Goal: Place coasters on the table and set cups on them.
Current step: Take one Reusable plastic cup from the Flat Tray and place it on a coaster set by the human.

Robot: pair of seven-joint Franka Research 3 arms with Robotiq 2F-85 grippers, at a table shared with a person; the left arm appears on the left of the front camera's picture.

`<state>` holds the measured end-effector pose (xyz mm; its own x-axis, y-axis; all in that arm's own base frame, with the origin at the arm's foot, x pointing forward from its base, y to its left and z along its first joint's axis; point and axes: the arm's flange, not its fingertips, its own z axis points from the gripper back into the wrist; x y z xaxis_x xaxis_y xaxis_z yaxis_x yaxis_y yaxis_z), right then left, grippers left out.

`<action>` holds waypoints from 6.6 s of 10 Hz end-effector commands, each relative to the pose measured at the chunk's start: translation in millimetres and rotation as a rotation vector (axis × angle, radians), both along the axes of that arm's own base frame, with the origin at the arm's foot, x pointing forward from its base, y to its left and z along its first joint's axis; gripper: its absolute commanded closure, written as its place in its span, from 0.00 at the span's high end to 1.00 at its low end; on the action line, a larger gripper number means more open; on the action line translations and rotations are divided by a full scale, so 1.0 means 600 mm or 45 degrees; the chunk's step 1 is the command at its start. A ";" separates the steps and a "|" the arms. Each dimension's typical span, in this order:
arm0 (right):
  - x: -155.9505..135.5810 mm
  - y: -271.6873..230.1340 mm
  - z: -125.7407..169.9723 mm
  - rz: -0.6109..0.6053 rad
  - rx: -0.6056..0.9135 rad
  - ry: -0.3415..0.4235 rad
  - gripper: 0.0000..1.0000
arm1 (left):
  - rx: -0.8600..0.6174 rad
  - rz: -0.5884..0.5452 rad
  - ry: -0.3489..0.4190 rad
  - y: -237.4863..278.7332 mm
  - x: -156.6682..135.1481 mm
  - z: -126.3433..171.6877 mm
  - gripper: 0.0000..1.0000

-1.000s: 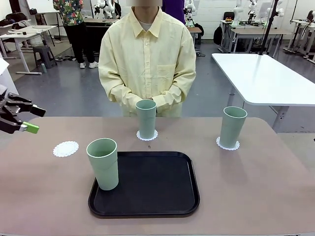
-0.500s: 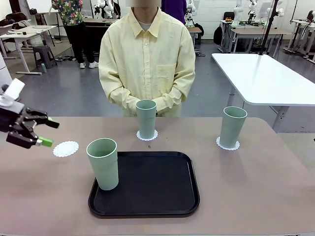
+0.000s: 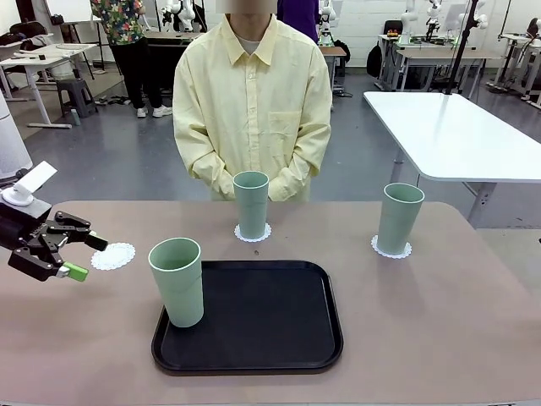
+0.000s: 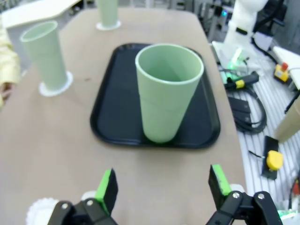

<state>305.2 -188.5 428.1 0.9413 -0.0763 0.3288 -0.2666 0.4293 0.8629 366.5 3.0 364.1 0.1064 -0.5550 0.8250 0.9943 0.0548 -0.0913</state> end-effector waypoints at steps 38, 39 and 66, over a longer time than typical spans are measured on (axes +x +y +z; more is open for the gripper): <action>-0.002 0.001 -0.001 -0.002 0.017 0.002 1.00 | -0.446 -0.339 -0.117 -0.197 0.075 -0.215 1.00; -0.002 0.001 -0.001 -0.002 0.017 0.002 1.00 | -0.444 -0.342 -0.116 -0.204 0.077 -0.216 1.00; -0.002 0.001 -0.001 -0.002 0.017 0.002 1.00 | -0.357 0.021 -0.058 -0.061 0.014 0.080 0.00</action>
<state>305.3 -188.5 427.8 0.9416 -0.0763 0.3279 -0.2659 0.4289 0.8633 372.7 -28.2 410.8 0.0733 -0.3206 0.9444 0.9972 0.0388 -0.0642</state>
